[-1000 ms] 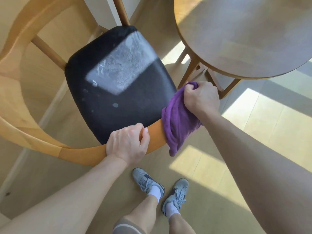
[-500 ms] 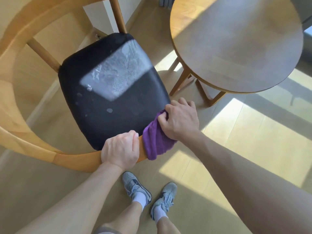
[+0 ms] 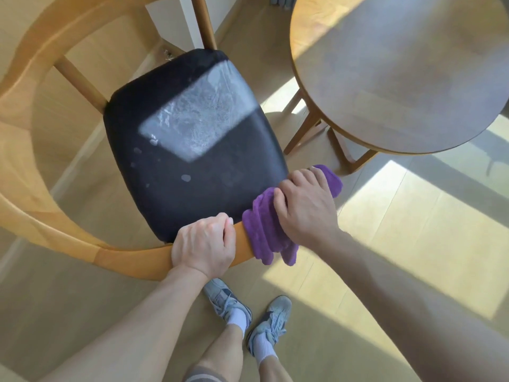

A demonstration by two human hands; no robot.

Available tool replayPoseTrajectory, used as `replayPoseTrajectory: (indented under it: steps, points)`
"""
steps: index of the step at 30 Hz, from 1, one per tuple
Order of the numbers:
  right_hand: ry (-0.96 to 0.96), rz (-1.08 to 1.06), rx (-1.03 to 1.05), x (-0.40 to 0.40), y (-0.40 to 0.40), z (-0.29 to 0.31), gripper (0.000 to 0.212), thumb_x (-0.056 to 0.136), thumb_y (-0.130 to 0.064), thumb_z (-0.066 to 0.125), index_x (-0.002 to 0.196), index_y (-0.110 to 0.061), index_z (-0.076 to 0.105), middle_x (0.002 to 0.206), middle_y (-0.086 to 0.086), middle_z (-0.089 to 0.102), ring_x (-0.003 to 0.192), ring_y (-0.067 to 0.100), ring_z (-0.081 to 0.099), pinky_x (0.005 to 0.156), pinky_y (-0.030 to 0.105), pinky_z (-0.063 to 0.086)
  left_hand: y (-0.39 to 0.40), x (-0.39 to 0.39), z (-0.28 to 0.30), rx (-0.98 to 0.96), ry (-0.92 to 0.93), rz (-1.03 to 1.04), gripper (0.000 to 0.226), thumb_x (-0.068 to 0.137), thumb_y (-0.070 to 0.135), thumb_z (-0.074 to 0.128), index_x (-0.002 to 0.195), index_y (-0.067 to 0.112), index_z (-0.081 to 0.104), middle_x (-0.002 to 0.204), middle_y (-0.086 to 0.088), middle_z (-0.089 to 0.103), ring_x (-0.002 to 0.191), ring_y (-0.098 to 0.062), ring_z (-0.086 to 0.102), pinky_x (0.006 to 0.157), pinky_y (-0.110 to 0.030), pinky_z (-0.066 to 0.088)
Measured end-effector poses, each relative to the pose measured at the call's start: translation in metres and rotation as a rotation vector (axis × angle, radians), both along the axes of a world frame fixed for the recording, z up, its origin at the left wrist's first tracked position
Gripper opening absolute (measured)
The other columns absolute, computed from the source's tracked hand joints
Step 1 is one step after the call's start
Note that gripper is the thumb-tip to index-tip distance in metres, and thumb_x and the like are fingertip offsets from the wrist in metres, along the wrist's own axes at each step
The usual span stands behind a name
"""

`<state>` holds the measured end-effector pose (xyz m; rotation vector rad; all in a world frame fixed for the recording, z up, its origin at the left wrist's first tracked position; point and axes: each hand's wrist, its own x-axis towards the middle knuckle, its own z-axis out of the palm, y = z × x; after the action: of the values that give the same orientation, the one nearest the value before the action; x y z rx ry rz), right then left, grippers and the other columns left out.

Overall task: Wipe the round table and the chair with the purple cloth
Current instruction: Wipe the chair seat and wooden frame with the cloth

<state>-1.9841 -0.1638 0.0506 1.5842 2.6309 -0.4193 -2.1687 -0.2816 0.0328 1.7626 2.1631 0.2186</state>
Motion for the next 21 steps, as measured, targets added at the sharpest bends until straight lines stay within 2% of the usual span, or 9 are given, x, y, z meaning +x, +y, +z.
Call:
replayPoseTrajectory:
  steps: [2, 4, 8, 10, 12, 15, 18, 19, 21]
  points:
    - [-0.006, 0.081, -0.019, 0.012, -0.013, 0.0, 0.042, 0.102, -0.044, 0.029, 0.111, -0.021, 0.062, 0.117, -0.002, 0.062, 0.121, 0.023, 0.05, 0.12, 0.041, 0.018, -0.001, 0.0, 0.002, -0.003, 0.003, -0.006, 0.035, 0.101, 0.035, 0.033, 0.072, 0.024, 0.049, 0.062, 0.012, 0.049, 0.049, -0.013, 0.044, 0.046, -0.021, 0.03]
    - [-0.07, 0.128, 0.005, 0.01, -0.006, -0.001, 0.043, 0.098, -0.05, 0.03, 0.1, -0.021, 0.062, 0.107, -0.003, 0.064, 0.112, 0.023, 0.053, 0.117, 0.042, 0.023, 0.001, 0.001, 0.005, 0.005, 0.008, -0.006, 0.032, 0.101, 0.035, 0.032, 0.073, 0.026, 0.045, 0.062, 0.013, 0.046, 0.049, -0.01, 0.038, 0.047, -0.015, 0.018]
    - [-0.212, 0.197, -0.163, -0.013, 0.04, 0.005, 0.054, 0.093, -0.057, 0.029, 0.068, -0.019, 0.058, 0.066, -0.003, 0.056, 0.071, 0.022, 0.057, 0.08, 0.039, 0.047, 0.002, 0.001, 0.005, -0.004, 0.02, -0.008, 0.033, 0.101, 0.035, 0.029, 0.073, 0.025, 0.045, 0.061, 0.012, 0.045, 0.049, -0.011, 0.036, 0.047, -0.018, 0.017]
    - [-0.211, 0.168, -0.253, -0.023, 0.058, 0.003, 0.051, 0.092, -0.054, 0.035, 0.063, -0.017, 0.055, 0.061, -0.002, 0.051, 0.067, 0.025, 0.057, 0.066, 0.035, 0.045, 0.001, 0.001, 0.004, -0.04, 0.019, 0.001, 0.039, 0.1, 0.037, 0.024, 0.074, 0.022, 0.049, 0.061, 0.01, 0.048, 0.049, -0.017, 0.041, 0.047, -0.025, 0.027]
    - [-0.18, 0.076, -0.253, -0.028, 0.06, 0.001, 0.046, 0.091, -0.049, 0.038, 0.061, -0.016, 0.053, 0.061, -0.001, 0.05, 0.066, 0.026, 0.057, 0.063, 0.034, 0.04, 0.0, 0.0, 0.003, -0.051, 0.015, 0.002, 0.04, 0.101, 0.037, 0.025, 0.075, 0.022, 0.051, 0.062, 0.009, 0.05, 0.05, -0.015, 0.045, 0.048, -0.026, 0.032]
    - [-0.04, -0.047, -0.044, -0.02, 0.024, -0.002, 0.044, 0.093, -0.044, 0.037, 0.064, -0.017, 0.056, 0.067, -0.002, 0.058, 0.074, 0.023, 0.058, 0.08, 0.038, 0.042, 0.0, 0.0, 0.003, -0.079, 0.0, 0.003, 0.038, 0.102, 0.037, 0.028, 0.077, 0.021, 0.053, 0.065, 0.008, 0.053, 0.052, -0.015, 0.051, 0.049, -0.028, 0.042]
    - [-0.013, 0.106, 0.059, 0.001, -0.019, -0.006, 0.034, 0.098, -0.04, 0.034, 0.091, -0.02, 0.061, 0.098, -0.002, 0.063, 0.103, 0.024, 0.053, 0.116, 0.042, 0.022, 0.001, -0.001, 0.003, -0.113, 0.01, 0.004, 0.04, 0.102, 0.038, 0.025, 0.078, 0.02, 0.052, 0.066, 0.006, 0.054, 0.055, -0.02, 0.054, 0.054, -0.035, 0.049]
    - [-0.033, 0.199, 0.048, 0.008, -0.018, -0.006, 0.036, 0.099, -0.041, 0.03, 0.099, -0.021, 0.06, 0.105, -0.003, 0.061, 0.108, 0.023, 0.051, 0.119, 0.043, 0.016, 0.001, -0.001, 0.004, -0.116, 0.012, 0.003, 0.042, 0.102, 0.038, 0.022, 0.077, 0.02, 0.051, 0.066, 0.006, 0.053, 0.055, -0.021, 0.052, 0.054, -0.034, 0.045]
    - [-0.058, 0.39, 0.02, 0.015, 0.002, -0.008, 0.039, 0.101, -0.045, 0.025, 0.101, -0.022, 0.057, 0.103, -0.004, 0.06, 0.103, 0.023, 0.052, 0.115, 0.042, 0.024, 0.002, 0.0, 0.005, -0.102, 0.028, 0.0, 0.042, 0.1, 0.04, 0.018, 0.076, 0.021, 0.047, 0.065, 0.007, 0.05, 0.054, -0.021, 0.046, 0.056, -0.032, 0.035]
